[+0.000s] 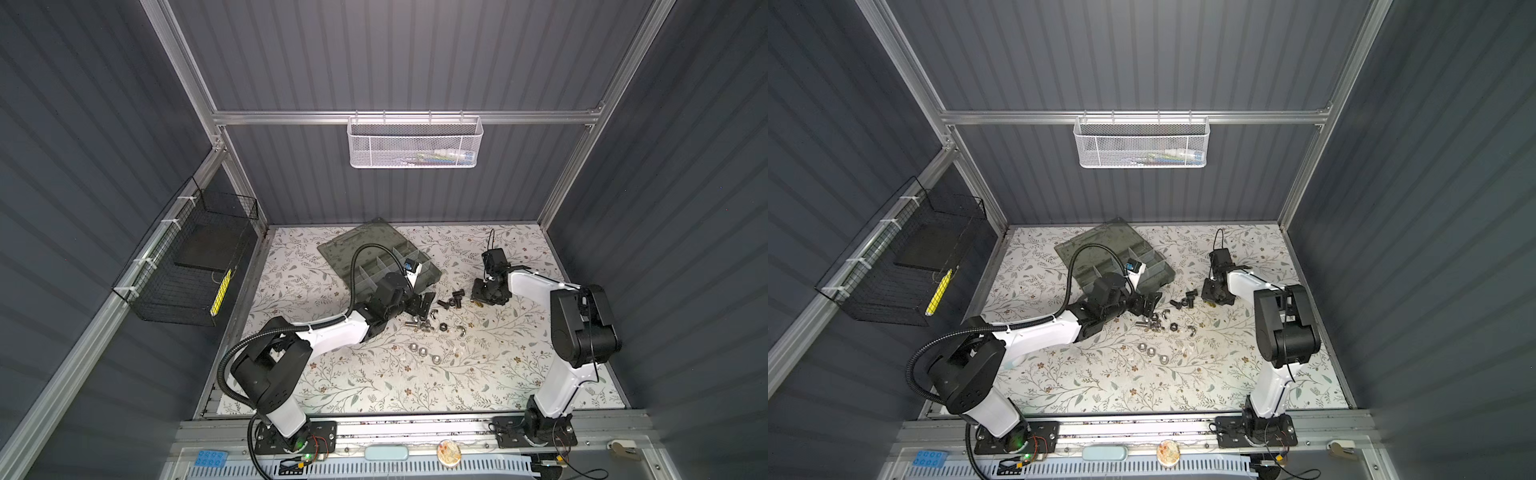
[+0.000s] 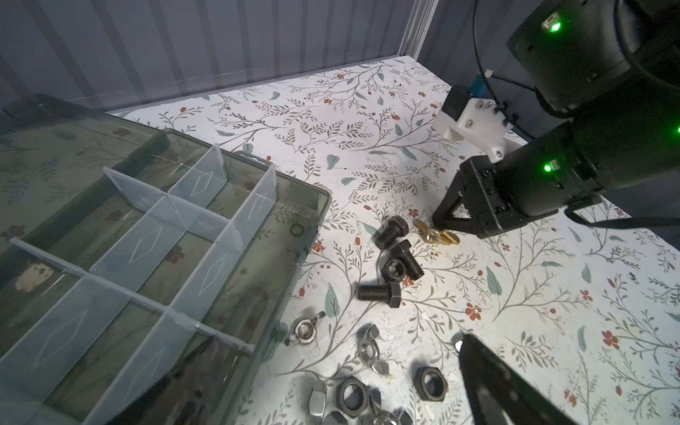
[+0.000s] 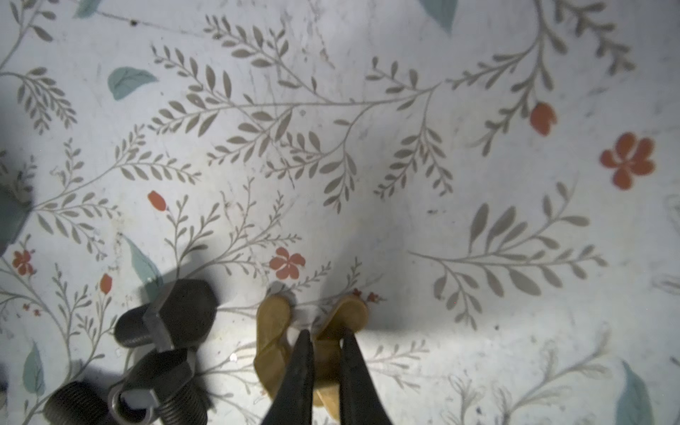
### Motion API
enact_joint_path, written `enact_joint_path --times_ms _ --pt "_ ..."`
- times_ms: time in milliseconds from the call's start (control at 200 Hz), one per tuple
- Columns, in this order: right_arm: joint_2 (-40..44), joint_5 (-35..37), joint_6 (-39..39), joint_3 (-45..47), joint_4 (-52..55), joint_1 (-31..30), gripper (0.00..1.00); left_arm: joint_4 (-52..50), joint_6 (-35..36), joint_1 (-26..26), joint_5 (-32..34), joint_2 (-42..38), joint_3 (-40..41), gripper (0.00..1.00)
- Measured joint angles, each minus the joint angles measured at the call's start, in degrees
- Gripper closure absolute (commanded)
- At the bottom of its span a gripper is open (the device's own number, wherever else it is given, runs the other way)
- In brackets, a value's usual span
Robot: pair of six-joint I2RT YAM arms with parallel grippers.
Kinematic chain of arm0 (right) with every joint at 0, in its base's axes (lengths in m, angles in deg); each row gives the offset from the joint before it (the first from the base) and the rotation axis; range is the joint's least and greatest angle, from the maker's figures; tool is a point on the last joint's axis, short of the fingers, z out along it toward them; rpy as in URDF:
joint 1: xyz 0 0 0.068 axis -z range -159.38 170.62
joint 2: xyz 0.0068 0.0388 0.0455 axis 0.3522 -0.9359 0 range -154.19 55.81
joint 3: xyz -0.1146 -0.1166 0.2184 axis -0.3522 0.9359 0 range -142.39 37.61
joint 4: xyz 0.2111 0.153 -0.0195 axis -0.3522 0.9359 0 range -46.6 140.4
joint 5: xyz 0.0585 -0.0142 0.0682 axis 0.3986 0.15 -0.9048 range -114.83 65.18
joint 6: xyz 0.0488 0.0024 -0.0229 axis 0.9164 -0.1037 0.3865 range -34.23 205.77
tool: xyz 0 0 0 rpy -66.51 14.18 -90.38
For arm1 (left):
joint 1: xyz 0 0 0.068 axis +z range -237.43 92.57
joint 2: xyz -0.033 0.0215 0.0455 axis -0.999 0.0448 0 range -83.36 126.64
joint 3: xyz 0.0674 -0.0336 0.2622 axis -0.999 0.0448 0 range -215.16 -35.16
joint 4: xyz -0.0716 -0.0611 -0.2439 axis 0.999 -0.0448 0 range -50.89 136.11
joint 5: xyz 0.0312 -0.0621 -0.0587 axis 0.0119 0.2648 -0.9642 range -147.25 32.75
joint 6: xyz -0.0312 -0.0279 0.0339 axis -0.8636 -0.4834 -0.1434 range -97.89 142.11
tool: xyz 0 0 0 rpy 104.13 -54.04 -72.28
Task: Sort the screws and nuts into containers
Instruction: Pick up the nut from the middle-right of the table, then place the nut into the container.
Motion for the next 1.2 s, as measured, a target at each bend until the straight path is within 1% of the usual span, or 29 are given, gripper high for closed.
enact_joint_path --times_ms 175,345,455,595,735,911,1091,1201 --pt "2.99 -1.05 -0.39 1.68 0.90 -0.42 0.98 -0.98 -0.02 0.00 2.56 -0.11 0.00 0.00" --pt "7.56 -1.55 -1.20 1.66 1.07 -1.40 0.98 -3.56 -0.02 0.00 7.15 -1.42 0.00 0.00" --pt "10.05 -2.10 -1.73 1.16 1.14 -2.93 0.98 -6.01 -0.04 0.00 11.47 -2.95 0.00 0.00" --pt "11.06 -2.86 -1.95 -0.83 0.98 -5.86 0.98 -9.99 -0.37 0.00 18.29 -4.83 -0.15 0.00" --pt "11.06 -3.72 -1.90 -3.93 0.48 -9.46 0.98 -16.74 -1.73 0.00 25.00 -5.25 -2.67 0.00" --pt "9.05 -5.05 -1.64 -9.40 -0.07 -13.18 0.98 -22.53 -3.63 0.00 28.96 -6.49 -3.89 0.00" --pt "2.54 -6.16 -1.22 -16.39 -0.72 -16.06 0.98 -25.35 -5.64 0.02 30.60 -11.17 -2.54 0.00" --pt "-1.99 -7.15 -0.76 -20.68 -1.49 -17.03 0.98 -26.18 -6.36 0.50 30.49 -13.14 -2.10 0.00"
